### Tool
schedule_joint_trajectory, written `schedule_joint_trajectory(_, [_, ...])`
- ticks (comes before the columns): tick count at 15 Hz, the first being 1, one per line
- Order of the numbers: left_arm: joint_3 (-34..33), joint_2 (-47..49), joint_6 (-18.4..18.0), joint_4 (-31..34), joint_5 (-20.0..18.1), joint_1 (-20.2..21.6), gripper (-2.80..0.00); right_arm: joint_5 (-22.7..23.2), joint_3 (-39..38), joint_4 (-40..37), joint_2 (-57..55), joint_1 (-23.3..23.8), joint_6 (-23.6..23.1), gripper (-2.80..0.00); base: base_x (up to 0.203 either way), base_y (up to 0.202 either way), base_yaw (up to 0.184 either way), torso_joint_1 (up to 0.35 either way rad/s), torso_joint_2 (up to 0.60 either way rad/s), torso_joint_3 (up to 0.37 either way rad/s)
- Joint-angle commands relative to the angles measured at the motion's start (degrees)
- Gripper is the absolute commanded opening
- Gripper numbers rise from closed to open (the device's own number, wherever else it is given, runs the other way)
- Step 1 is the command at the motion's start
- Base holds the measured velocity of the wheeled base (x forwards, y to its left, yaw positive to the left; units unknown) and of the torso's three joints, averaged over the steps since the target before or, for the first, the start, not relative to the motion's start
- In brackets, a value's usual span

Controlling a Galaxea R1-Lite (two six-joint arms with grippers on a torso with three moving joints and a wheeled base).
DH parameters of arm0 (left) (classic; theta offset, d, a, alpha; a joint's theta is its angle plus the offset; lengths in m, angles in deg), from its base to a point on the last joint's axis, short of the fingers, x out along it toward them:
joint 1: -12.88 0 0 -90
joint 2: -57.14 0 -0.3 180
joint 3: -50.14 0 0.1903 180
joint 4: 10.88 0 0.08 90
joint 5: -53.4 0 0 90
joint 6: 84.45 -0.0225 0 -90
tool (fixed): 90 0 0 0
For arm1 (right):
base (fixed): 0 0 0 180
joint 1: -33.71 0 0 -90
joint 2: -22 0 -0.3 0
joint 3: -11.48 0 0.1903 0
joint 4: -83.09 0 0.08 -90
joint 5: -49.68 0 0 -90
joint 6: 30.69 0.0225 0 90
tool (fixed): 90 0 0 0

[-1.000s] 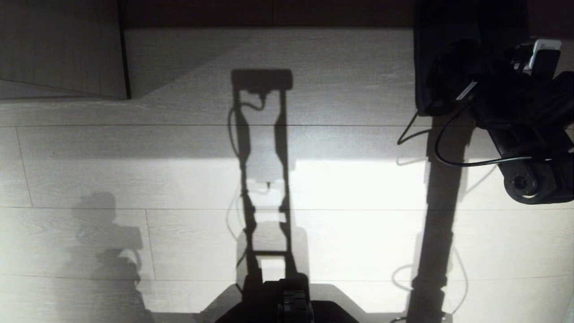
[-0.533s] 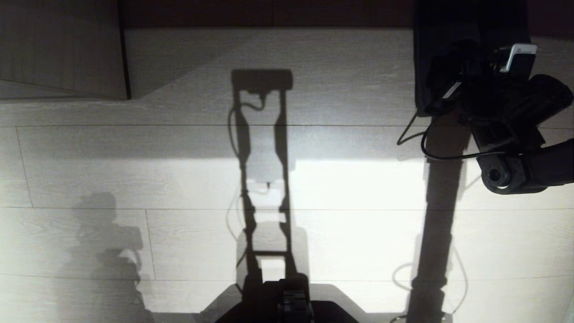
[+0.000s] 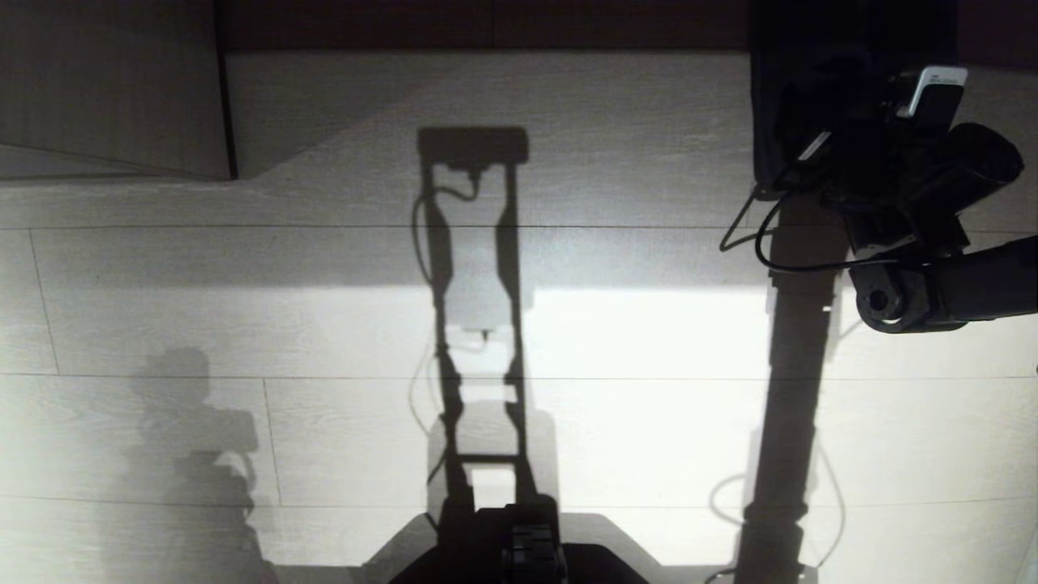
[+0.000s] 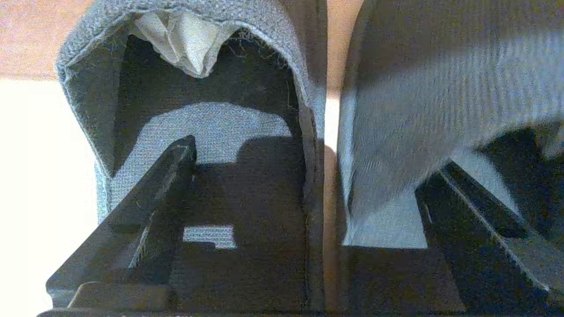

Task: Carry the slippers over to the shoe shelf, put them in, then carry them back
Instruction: Pick up the slippers on the floor

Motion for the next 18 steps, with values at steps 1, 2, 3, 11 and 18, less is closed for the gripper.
schedule_joint_trajectory(1, [-0.01,-0.02,0.02,-0.02,0.02,0.01,-2.8,-0.12,2.3,-0.31,-0.96,0.44,-0.03,0.0,0.0,0.0,0.0,0.0,0.0,0.0])
schedule_joint_trajectory(2, [-0.01,-0.02,0.02,-0.02,0.02,0.01,-2.8,-0.12,3.51,-0.63,-1.62,0.67,-0.03,0.0,0.0,0.0,0.0,0.0,0.0,0.0])
schedule_joint_trajectory(3, [-0.01,0.06,0.02,-0.02,0.02,0.01,-2.8,-0.12,4.8,-0.76,-2.56,0.78,-0.14,0.0,0.0,0.0,0.0,0.0,0.0,0.0])
schedule_joint_trajectory(11, [-0.01,-0.02,0.02,-0.02,0.02,0.01,-2.8,-0.21,12.97,-2.31,-6.91,1.89,-1.52,0.0,0.0,0.0,0.0,0.0,0.0,0.0])
schedule_joint_trajectory(18, [-0.01,-0.02,0.02,-0.02,0.02,0.01,-2.8,-0.21,11.68,-5.48,-2.16,4.77,-0.73,0.0,0.0,0.0,0.0,0.0,0.0,0.0])
